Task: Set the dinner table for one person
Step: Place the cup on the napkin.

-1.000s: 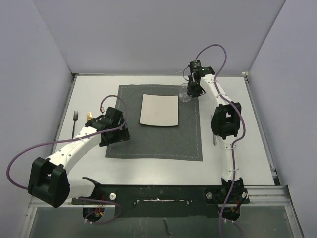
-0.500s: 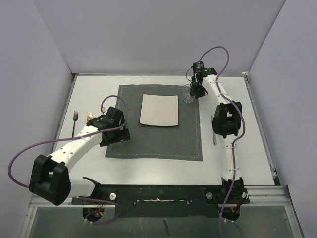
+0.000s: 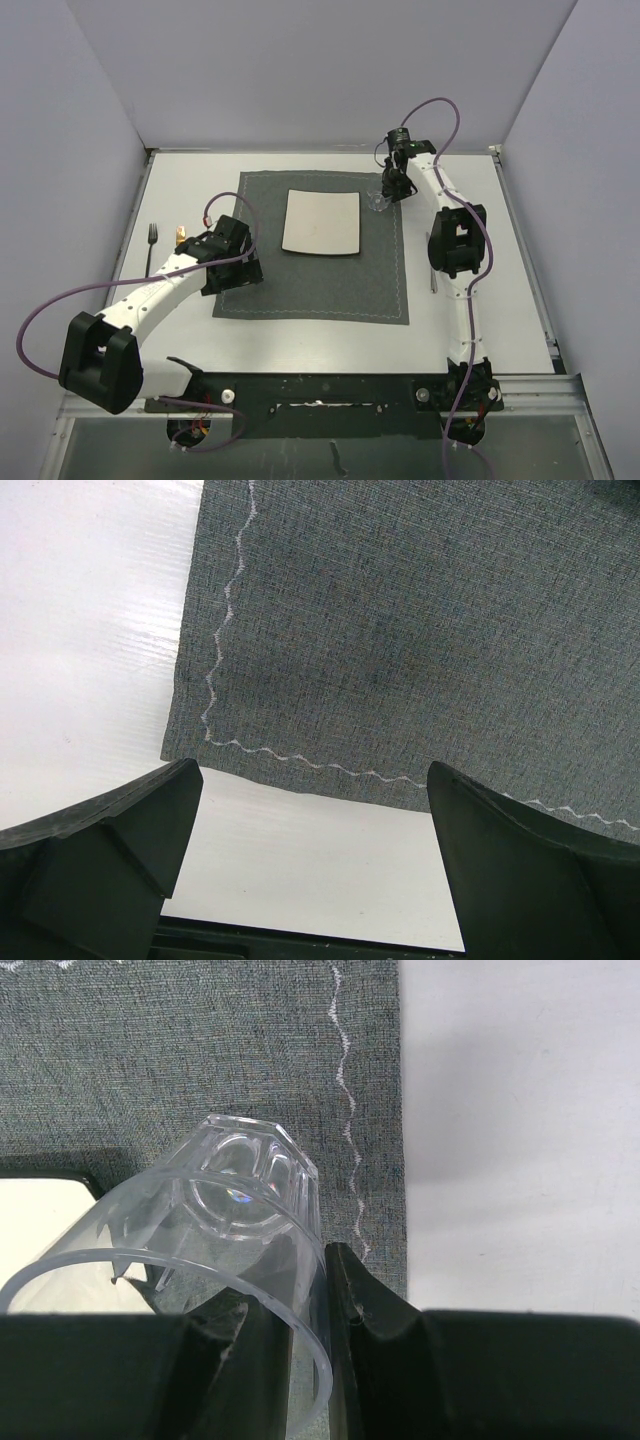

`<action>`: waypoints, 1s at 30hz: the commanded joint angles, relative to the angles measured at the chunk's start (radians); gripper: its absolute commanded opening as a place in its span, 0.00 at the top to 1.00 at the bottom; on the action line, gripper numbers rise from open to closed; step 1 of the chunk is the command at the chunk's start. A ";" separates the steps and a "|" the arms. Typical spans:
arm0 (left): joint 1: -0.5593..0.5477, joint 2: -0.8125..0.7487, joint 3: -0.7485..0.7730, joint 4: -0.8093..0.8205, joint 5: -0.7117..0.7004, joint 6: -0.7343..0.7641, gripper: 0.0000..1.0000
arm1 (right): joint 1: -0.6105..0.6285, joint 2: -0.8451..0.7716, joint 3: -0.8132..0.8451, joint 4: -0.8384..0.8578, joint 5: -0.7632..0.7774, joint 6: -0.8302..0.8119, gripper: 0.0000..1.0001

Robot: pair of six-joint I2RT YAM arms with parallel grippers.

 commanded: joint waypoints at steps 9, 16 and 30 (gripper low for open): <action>0.003 0.014 0.008 0.037 -0.019 -0.003 0.02 | -0.016 0.004 0.010 0.033 -0.031 0.009 1.00; 0.004 0.018 0.011 0.037 -0.022 -0.003 0.02 | -0.022 0.018 0.012 0.037 -0.059 0.006 1.00; 0.003 0.020 0.018 0.036 -0.021 -0.001 0.02 | -0.024 0.036 0.025 0.017 -0.062 -0.005 1.00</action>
